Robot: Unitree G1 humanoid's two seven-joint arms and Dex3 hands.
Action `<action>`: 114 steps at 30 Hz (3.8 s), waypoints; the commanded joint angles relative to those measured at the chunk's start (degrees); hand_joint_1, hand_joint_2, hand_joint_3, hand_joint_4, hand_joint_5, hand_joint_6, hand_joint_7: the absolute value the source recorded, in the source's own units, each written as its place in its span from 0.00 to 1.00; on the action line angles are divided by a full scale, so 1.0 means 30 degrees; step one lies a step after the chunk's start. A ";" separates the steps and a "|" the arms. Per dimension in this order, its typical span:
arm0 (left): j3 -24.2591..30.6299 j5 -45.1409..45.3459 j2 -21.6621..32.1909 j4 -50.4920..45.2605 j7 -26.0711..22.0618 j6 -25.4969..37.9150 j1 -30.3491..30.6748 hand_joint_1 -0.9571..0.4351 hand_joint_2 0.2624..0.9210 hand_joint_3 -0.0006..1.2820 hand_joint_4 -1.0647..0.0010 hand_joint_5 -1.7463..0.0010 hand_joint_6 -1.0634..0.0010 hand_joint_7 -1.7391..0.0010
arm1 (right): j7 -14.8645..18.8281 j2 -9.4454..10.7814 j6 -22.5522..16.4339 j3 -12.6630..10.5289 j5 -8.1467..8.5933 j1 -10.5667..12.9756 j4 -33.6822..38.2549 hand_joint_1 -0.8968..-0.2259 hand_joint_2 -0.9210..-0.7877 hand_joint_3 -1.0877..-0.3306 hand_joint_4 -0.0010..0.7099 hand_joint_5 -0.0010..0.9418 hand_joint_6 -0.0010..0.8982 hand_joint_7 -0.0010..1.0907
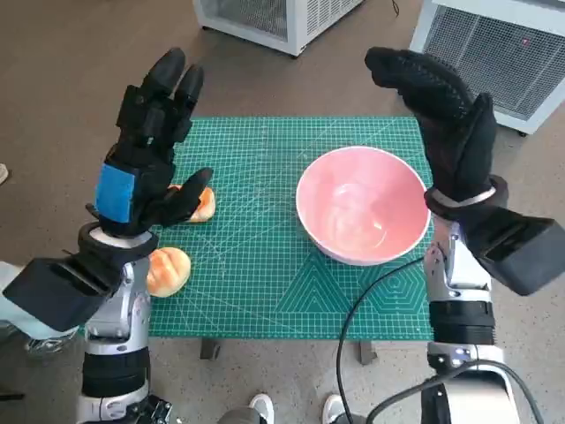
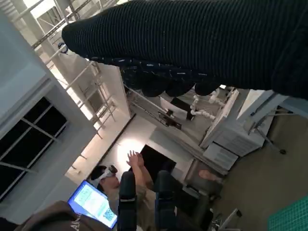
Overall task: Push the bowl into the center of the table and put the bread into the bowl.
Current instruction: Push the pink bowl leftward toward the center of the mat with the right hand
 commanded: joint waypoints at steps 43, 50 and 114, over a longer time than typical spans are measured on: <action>0.0111 0.0275 -0.0010 0.0326 0.0279 -0.0459 -0.0050 0.17 1.00 0.33 0.83 1.00 1.00 0.76 | -0.3855 -0.2527 -0.0956 -0.2896 -0.1065 -0.1788 1.2759 0.25 0.00 0.34 0.26 0.00 0.00 0.52; 0.0127 0.0315 0.0060 0.0300 0.0357 -0.0521 -0.0005 0.17 1.00 0.34 0.83 1.00 1.00 0.76 | -0.4799 -0.1957 0.0277 -0.2937 -0.1418 -0.1513 1.3861 0.28 0.00 0.32 0.19 0.00 0.00 0.48; 0.1864 0.0427 0.0776 -0.5283 0.1772 0.2312 0.3967 0.17 1.00 0.33 0.84 0.99 1.00 0.76 | -0.5332 0.4022 0.6066 -0.3746 -0.2593 -0.2643 1.5083 0.40 0.00 0.27 0.26 0.02 0.08 0.47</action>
